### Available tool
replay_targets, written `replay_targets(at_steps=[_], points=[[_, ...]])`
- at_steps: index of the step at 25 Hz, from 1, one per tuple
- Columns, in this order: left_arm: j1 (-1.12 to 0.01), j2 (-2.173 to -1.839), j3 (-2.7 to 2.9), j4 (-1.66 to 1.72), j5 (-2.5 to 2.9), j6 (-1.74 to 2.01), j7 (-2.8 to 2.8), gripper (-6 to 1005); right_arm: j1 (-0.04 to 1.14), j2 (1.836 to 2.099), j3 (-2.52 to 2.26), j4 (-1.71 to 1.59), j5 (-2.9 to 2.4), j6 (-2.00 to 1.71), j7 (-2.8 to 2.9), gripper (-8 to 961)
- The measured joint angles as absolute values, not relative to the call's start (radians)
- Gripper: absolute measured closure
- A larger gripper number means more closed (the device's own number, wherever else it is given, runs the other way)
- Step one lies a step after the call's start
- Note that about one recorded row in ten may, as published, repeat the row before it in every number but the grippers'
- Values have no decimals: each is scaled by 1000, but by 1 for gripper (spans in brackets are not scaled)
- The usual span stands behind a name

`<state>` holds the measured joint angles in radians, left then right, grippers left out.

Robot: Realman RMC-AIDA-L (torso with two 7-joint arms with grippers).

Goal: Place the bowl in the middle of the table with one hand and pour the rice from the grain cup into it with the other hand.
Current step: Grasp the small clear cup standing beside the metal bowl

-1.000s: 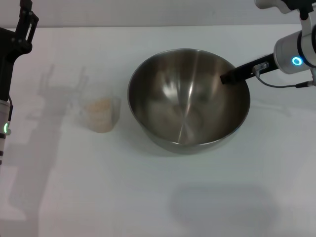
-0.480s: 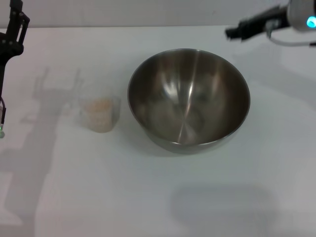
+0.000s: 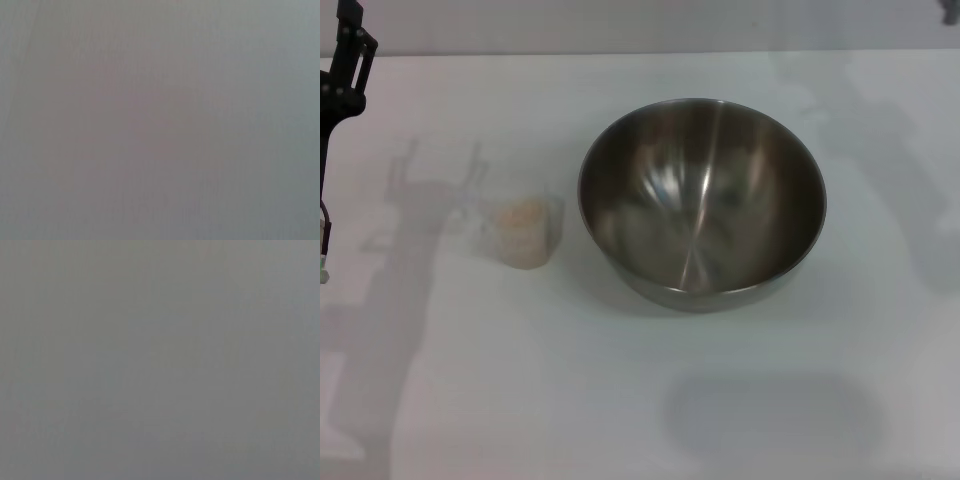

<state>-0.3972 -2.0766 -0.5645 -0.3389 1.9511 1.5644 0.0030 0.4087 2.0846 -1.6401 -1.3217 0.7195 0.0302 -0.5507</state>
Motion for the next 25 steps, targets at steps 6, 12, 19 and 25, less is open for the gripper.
replay_targets(at_steps=[6,12,19,25], points=[[-395,-2078,-554,-339,1951,1562,3,199,421,2083,-2011,-942,739,-922,-495,563],[-360,-2078,-499,-339,1951,1560,3,199,482,2084,-2164,-511,746,-1535,-241,563],[-256,-2078,-385,-324,1951,1503,17,199,472,2080,-2051,-367,748,-1538,-40,563],[-199,-2079,-279,-311,1951,1406,18,200,471,2079,-2000,-306,749,-1519,8,562]])
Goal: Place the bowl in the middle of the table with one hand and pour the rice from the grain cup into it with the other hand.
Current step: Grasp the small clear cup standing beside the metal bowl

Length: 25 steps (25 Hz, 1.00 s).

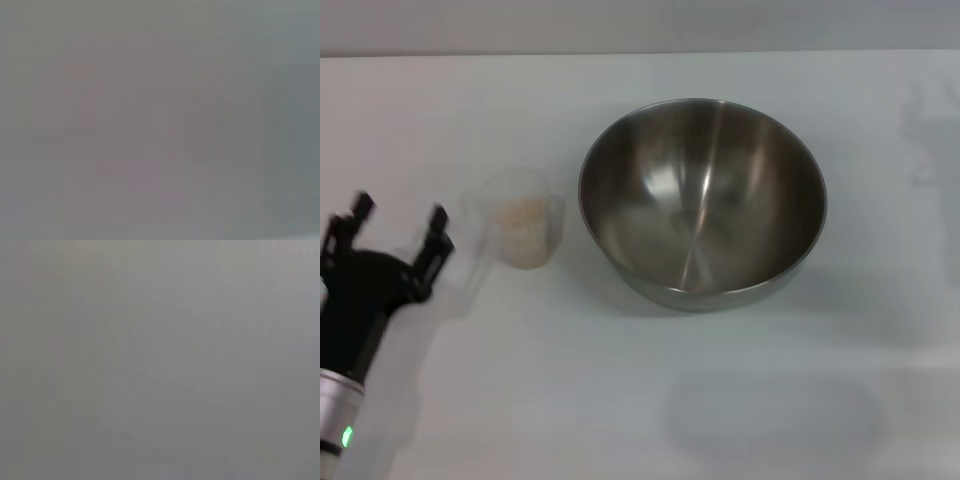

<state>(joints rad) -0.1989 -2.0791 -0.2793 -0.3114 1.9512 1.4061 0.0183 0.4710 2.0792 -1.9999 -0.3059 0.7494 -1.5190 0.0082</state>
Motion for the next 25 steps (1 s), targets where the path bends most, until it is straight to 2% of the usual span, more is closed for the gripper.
replay_targets(at_steps=[8,25], points=[[-203,-2079,-223,-317,1951,1320,27,200,476,2078,-1997,-272,750,-1506,9,562],[-284,-2077,-317,-299,1943,1205,80,201,457,2080,-1999,-270,742,-1532,4,562]])
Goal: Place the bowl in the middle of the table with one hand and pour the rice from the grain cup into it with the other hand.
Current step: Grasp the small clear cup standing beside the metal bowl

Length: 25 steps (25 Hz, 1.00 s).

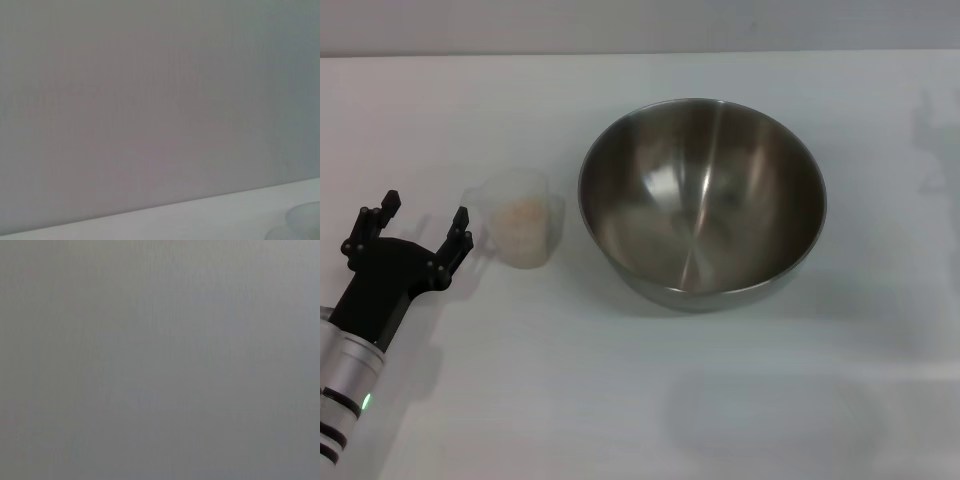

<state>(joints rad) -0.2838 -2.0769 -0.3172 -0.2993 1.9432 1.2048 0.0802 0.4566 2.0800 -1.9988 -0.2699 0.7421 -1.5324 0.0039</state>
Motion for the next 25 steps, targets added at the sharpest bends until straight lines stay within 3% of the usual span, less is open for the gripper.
replay_targets(at_steps=[25], points=[[-322,-2079,-339,-310,1944,1145,77,202,472,2078,-2005,-270,741,-1521,1,562]])
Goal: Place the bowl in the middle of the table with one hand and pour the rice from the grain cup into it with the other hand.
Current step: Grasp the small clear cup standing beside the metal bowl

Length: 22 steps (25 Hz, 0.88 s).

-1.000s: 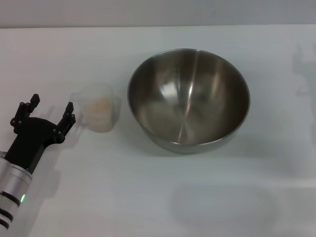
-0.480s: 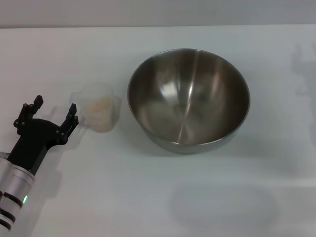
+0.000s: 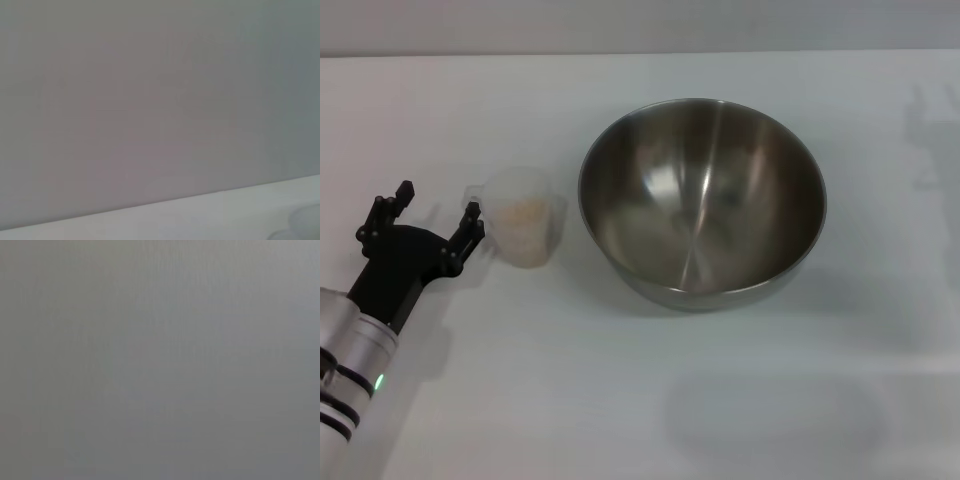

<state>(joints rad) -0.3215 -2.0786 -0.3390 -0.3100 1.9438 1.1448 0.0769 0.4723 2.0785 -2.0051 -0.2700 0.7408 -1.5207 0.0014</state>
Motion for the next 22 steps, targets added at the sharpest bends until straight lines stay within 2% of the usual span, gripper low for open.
replay_targets(at_steps=[14,22], points=[[-355,-2079,-379,-317,1942,1085,74,203,477,2078,-2008,-270,741,-1519,1,562],[-358,-2079,-382,-324,1942,1073,71,372,481,2077,-2008,-270,741,-1518,1,563]])
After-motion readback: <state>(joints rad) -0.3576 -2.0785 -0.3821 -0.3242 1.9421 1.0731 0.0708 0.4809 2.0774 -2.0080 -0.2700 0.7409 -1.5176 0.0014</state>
